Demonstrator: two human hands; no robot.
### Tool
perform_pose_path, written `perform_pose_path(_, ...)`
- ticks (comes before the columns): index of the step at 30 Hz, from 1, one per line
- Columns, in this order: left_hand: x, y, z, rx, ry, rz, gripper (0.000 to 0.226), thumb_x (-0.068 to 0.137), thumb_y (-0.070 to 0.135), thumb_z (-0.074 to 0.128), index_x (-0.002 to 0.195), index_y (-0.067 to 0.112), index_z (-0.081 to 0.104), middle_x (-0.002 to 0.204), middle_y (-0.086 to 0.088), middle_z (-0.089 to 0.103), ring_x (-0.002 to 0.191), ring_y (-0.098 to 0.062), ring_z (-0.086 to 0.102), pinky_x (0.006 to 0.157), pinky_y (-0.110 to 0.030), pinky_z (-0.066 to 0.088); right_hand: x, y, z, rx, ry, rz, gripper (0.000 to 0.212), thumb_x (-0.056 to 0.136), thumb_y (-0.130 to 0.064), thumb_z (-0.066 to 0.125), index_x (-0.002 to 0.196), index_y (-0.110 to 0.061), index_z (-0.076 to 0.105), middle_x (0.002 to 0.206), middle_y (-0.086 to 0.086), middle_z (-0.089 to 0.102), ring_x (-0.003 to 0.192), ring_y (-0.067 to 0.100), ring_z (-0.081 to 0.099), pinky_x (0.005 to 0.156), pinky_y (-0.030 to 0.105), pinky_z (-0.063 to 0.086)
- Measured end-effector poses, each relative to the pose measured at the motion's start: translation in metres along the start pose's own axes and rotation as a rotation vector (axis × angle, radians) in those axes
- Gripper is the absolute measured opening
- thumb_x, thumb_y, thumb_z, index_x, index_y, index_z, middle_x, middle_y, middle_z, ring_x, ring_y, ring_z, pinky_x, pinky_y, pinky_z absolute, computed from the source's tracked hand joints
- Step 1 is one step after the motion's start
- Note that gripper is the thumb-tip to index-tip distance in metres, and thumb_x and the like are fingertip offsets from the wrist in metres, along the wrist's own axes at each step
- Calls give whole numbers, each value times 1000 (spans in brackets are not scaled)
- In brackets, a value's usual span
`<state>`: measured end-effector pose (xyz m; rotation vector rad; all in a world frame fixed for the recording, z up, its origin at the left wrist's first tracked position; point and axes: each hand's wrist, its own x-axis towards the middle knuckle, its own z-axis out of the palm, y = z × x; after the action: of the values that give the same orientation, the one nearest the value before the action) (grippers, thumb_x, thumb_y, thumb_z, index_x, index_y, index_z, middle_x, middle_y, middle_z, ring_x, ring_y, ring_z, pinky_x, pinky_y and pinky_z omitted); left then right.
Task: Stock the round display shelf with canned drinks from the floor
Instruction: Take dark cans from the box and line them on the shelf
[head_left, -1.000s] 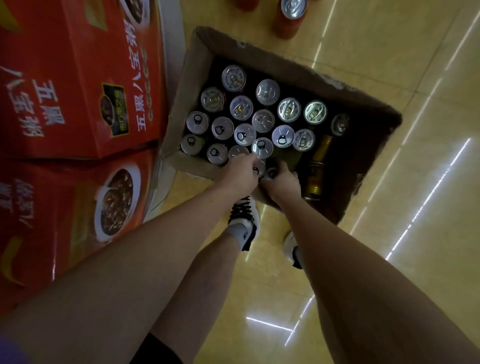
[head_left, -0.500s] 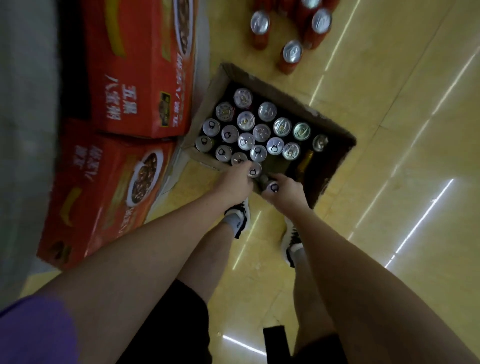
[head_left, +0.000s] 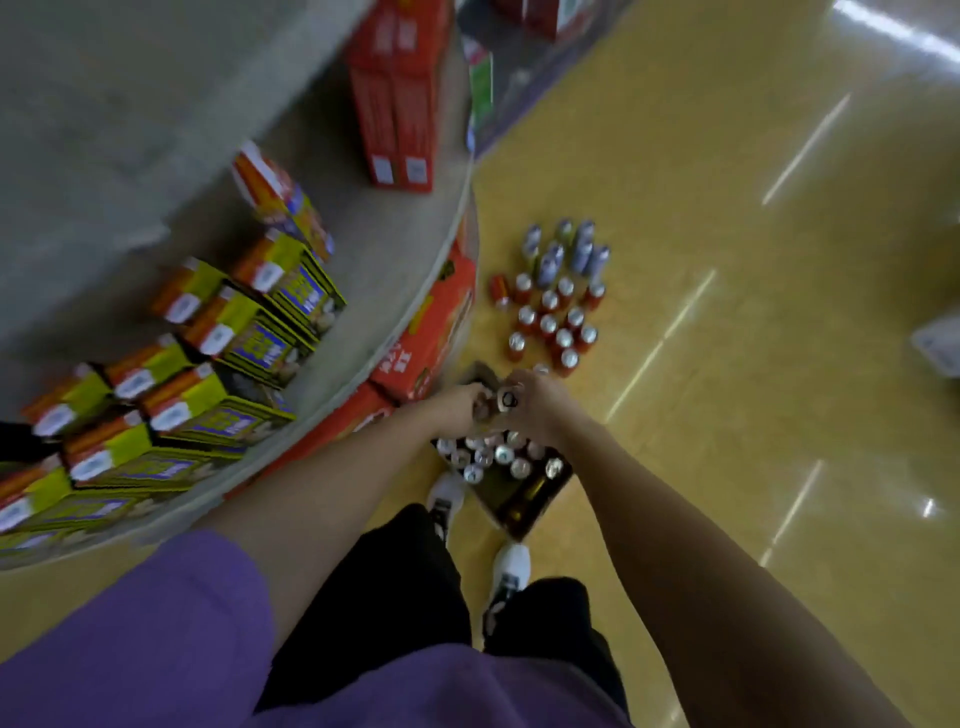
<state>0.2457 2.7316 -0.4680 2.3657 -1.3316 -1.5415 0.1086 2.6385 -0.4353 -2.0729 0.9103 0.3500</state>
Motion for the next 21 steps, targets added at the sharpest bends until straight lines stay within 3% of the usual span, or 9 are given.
perform_pose_path(2,-34,16,-20,-20,114,29,43,86,16,67,126,9,54,109,-15,62,96,-30,59,76,-32,45,-17,-34,-40,-100,52,-72,40,71,-42,79,94,-14,62,90,6,59,90,24,55,66,29,39)
perform_pose_path(5,-87,35,-54,-20,254,84,56,82,14,73,131,7,47,110,-19,64,89,-25,58,66,-31,39,-43,-82,-86,-146,157,-160,35,73,-43,73,75,-11,58,70,8,57,78,29,59,54,32,33)
perform_pose_path(8,-138,48,-90,-113,335,134,64,80,7,76,136,9,46,119,-10,62,93,-19,56,65,-23,39,-71,-133,-122,-140,248,-254,41,75,-46,71,83,-7,61,73,10,63,75,28,61,58,36,43)
perform_pose_path(11,-191,61,-120,-304,408,186,57,77,-2,77,126,12,51,100,1,59,82,-10,57,55,-9,42,-92,-183,-150,-114,261,-350,31,74,-44,74,84,-20,58,70,-2,61,71,18,60,58,31,45)
perform_pose_path(12,-206,63,-128,-363,425,206,60,74,-2,80,123,15,51,99,2,60,83,-11,59,57,-11,45,-99,-200,-158,-93,256,-390,29,73,-43,75,80,-20,58,68,0,64,66,17,63,57,32,49)
perform_pose_path(14,-233,61,-142,-450,462,208,71,61,9,89,123,17,56,109,-4,67,101,-23,65,74,-30,56,-109,-232,-171,-74,262,-454,29,70,-40,76,78,-14,65,62,4,69,51,14,66,52,32,55)
perform_pose_path(17,-264,46,-161,-557,465,277,72,48,25,89,115,22,64,116,-6,69,117,-26,61,101,-50,46,-130,-282,-185,-125,312,-529,27,66,-42,76,74,-18,70,59,-1,67,44,5,59,55,28,54)
perform_pose_path(19,-301,47,-165,-642,467,326,68,54,20,87,118,18,63,117,-7,70,111,-23,63,100,-46,47,-142,-314,-190,-137,327,-564,27,65,-44,78,75,-20,70,65,-3,66,50,5,57,60,29,51)
perform_pose_path(21,-332,44,-170,-691,505,383,52,68,5,81,116,10,60,102,-1,74,95,-14,69,86,-32,56,-153,-341,-191,-139,316,-588,26,65,-44,78,77,-20,72,71,1,70,58,9,59,62,28,50)
